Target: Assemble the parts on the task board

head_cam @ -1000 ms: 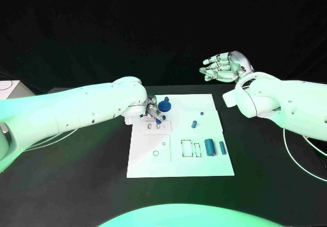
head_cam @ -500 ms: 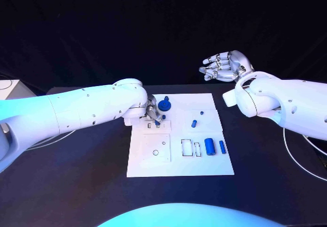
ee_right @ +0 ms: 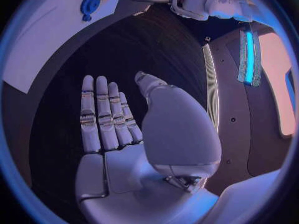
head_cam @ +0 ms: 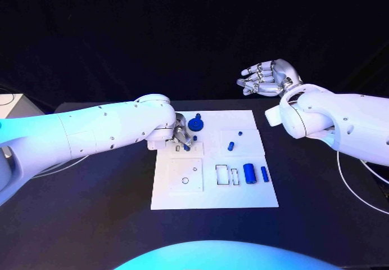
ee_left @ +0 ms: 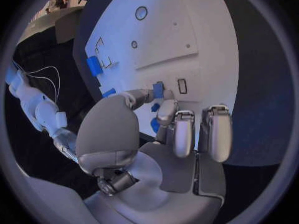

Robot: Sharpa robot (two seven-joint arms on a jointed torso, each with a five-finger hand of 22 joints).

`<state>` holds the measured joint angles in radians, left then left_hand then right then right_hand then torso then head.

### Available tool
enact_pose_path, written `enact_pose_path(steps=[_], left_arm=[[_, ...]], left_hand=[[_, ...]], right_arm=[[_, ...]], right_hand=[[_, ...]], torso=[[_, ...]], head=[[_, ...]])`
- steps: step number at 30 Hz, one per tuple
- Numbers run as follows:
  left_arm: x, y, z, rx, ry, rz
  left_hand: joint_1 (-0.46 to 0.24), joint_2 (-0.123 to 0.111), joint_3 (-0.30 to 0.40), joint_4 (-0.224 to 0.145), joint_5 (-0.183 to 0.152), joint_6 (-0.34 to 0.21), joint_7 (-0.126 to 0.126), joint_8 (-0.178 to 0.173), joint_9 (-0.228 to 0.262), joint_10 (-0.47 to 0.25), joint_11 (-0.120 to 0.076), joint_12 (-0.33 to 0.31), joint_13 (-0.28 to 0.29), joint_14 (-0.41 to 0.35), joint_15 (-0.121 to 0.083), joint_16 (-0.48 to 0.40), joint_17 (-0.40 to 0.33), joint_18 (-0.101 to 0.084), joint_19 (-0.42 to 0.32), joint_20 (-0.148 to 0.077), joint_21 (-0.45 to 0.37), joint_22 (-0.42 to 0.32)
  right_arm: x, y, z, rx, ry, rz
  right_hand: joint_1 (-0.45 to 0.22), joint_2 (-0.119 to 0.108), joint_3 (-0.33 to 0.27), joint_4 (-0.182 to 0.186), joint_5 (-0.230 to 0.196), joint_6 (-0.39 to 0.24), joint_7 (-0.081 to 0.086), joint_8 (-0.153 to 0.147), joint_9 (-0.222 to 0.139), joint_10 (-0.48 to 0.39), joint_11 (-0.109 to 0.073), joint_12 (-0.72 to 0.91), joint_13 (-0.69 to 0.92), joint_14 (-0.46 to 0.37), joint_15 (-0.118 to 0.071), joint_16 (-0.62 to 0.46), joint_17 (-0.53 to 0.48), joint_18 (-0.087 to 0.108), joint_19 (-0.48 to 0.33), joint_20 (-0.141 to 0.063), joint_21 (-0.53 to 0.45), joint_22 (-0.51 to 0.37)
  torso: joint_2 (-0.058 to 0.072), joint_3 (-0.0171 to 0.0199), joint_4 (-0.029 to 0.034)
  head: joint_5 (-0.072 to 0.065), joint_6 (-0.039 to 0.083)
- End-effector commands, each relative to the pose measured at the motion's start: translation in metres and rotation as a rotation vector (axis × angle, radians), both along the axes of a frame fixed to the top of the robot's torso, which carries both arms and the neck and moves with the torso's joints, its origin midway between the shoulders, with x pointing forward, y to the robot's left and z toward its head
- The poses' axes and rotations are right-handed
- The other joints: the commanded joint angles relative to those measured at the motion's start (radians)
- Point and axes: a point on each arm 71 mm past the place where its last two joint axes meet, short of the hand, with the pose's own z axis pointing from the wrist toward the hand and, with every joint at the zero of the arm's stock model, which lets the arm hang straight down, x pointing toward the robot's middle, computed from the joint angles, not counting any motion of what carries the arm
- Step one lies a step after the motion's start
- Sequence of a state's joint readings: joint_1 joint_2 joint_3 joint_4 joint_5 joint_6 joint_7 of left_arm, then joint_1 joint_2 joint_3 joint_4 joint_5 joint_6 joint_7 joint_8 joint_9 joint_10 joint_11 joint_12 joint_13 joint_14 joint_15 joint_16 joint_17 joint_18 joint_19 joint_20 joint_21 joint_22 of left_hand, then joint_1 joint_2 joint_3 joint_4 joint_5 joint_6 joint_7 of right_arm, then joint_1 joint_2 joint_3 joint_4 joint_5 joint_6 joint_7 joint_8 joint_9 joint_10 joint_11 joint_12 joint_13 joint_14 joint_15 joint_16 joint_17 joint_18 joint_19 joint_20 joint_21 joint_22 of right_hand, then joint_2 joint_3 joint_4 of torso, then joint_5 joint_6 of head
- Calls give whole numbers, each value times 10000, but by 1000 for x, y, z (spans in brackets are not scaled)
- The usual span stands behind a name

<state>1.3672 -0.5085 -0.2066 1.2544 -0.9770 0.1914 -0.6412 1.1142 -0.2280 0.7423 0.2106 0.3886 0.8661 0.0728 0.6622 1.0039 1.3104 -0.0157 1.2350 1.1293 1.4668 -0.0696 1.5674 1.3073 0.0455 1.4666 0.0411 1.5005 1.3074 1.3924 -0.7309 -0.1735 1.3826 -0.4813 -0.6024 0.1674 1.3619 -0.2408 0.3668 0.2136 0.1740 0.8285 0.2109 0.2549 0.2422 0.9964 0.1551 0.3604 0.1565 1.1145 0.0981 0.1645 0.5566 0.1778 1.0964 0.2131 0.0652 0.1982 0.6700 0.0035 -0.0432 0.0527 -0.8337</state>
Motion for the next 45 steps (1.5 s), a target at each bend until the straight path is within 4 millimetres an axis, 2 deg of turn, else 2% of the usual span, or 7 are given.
enact_pose_path(steps=[1, 11, 17, 24, 45], left_arm=[[-2, -2, -1, 78, 116, -251], [-3, -2, -2, 153, 272, -399], [-3, -3, -2, 180, 338, -486], [-3, -4, -2, 171, 307, -459], [1, -5, -7, 405, 705, -339]], left_hand=[[2, 141, 1847, -1910, 34, 206, -141, -34, 19, 68, -4, -13, -16, 1040, -43, 34, 2634, -178, 460, -51, 67, 1376], [6, 142, 1847, -1919, 28, 207, -142, -37, 22, 67, -6, -17, -19, 1040, -44, 34, 2634, -182, 467, -52, 74, 1392], [13, 136, 1846, -1932, 25, 208, -144, -39, 25, 70, -7, -14, -15, 1040, -45, 34, 2634, -183, 469, -53, 77, 1397], [15, 136, 1845, -1939, 21, 210, -144, -41, 28, 70, -8, -16, -16, 1040, -46, 34, 2634, -182, 467, -53, 74, 1392], [-268, 340, 1393, -1697, -193, 250, -203, -93, 109, 121, -34, -41, -44, 1040, -59, 34, 2634, -185, 468, -66, 73, 1409]], right_arm=[[0, 2, 0, -4, 29, 188], [0, 2, -1, -9, 54, 196], [0, 2, -1, -13, 61, 192], [0, 2, -2, -11, 69, 207], [-1, 5, -2, 4, 126, 335]], right_hand=[[-90, 11, -53, -13, 59, -64, 197, -53, -9, -39, 55, -41, -8, -12, 71, -45, -8, 61, -68, 3, -19, -9], [-95, 15, -59, -14, 60, -64, 197, -53, -10, -40, 56, -39, -17, -12, 72, -50, -14, 62, -70, 5, -18, -20], [-97, 17, -63, -15, 60, -63, 198, -53, -10, -41, 57, -38, -22, -12, 73, -53, -17, 62, -71, 6, -18, -27], [-100, 20, -68, -17, 61, -63, 198, -53, -11, -42, 57, -37, -28, -12, 74, -57, -21, 62, -73, 7, -18, -34], [-104, 32, -85, -27, 63, -66, 201, -54, -15, -53, 62, -36, -58, -28, 81, -82, -41, 61, -91, 15, -21, -73]], torso=[[-4, 5, -2], [0, 16, 4], [-2, 5, -3], [1, 10, -4], [-5, 14, -3]], head=[[10, -9], [0, -21], [4, -30], [-17, -33], [-55, -108]])
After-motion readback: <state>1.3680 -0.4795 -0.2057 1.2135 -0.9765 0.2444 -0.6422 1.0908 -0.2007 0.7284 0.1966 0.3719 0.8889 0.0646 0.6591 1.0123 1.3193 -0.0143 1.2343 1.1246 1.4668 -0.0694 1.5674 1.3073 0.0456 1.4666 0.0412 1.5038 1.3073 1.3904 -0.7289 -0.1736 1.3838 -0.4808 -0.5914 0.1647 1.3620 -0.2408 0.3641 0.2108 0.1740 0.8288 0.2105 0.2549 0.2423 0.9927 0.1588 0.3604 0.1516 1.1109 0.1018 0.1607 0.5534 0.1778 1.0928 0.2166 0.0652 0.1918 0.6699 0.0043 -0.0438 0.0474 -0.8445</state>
